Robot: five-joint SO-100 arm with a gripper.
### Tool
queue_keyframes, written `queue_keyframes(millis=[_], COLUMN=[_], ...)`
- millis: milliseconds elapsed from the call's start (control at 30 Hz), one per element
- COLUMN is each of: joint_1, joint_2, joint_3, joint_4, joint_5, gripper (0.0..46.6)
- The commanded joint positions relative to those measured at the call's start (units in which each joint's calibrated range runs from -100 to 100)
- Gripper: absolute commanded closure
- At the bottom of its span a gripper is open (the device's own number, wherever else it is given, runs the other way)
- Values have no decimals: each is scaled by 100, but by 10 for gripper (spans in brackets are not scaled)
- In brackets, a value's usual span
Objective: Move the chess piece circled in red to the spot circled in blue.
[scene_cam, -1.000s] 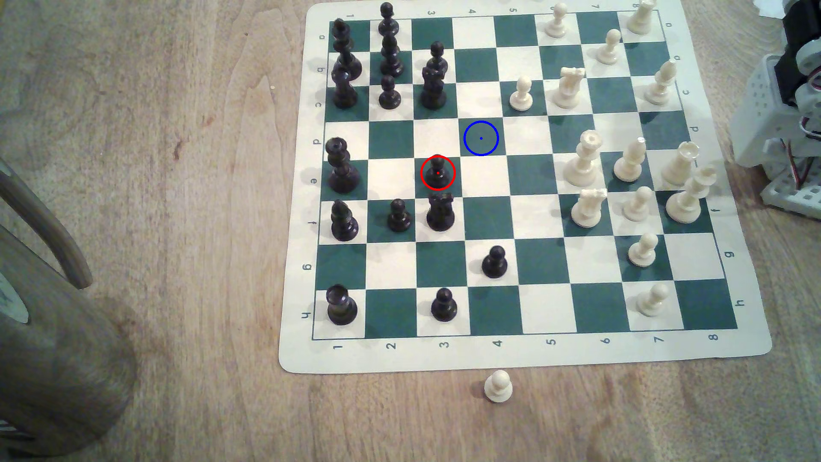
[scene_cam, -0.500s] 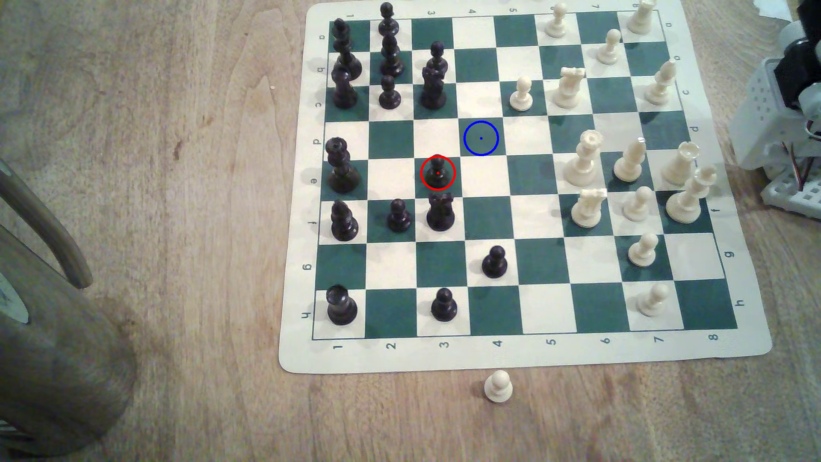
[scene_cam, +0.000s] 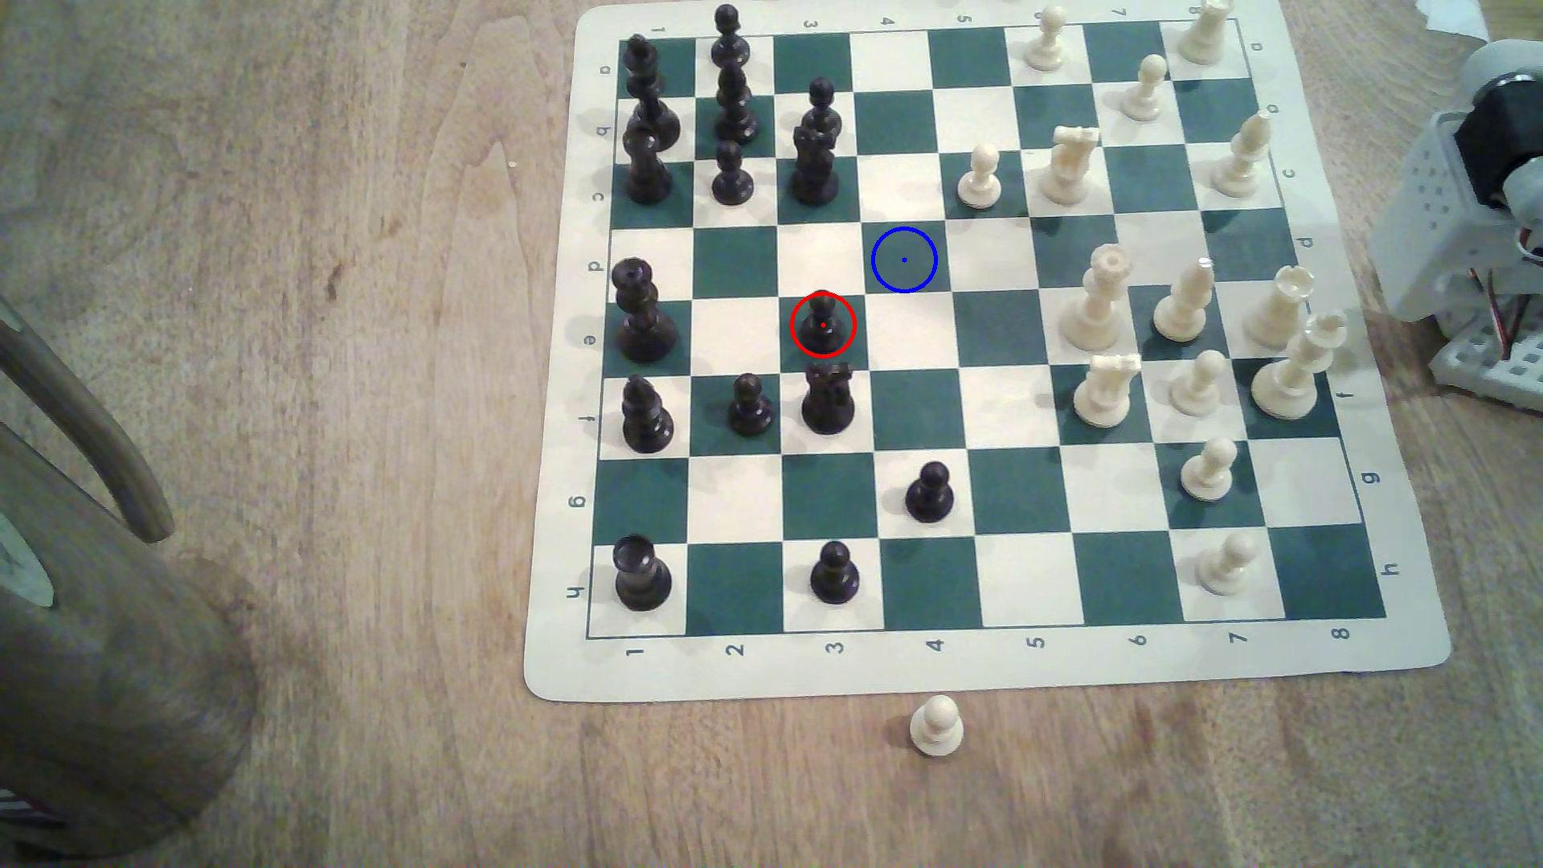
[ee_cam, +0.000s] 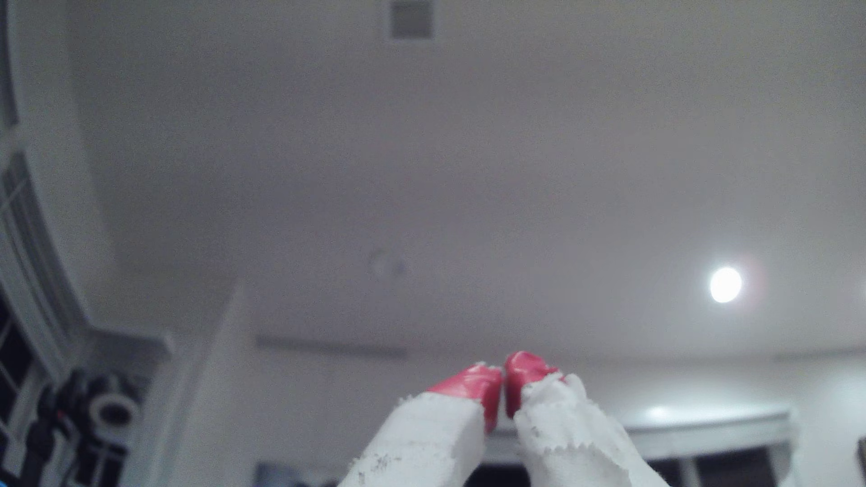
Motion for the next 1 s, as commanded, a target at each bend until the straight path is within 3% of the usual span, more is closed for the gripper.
queue_keyframes(millis=[0, 67, 100, 133, 167, 467, 633, 900, 967], joint_1=[-132, -139, -139, -139, -139, -139, -139, 111, 150], joint_2=[22, 277, 464, 931, 1109, 2663, 3783, 5481, 5770], joint_3=[-300, -418, -572, -871, -980, -2158, -3709, -4878, -4987], joint_4=[931, 1046, 1243, 1636, 1791, 3700, 5755, 7319, 7451], joint_5=[-357, -713, -728, -689, -674, -679, -703, -596, -684], gripper=[322, 318, 350, 425, 459, 464, 420, 338, 319])
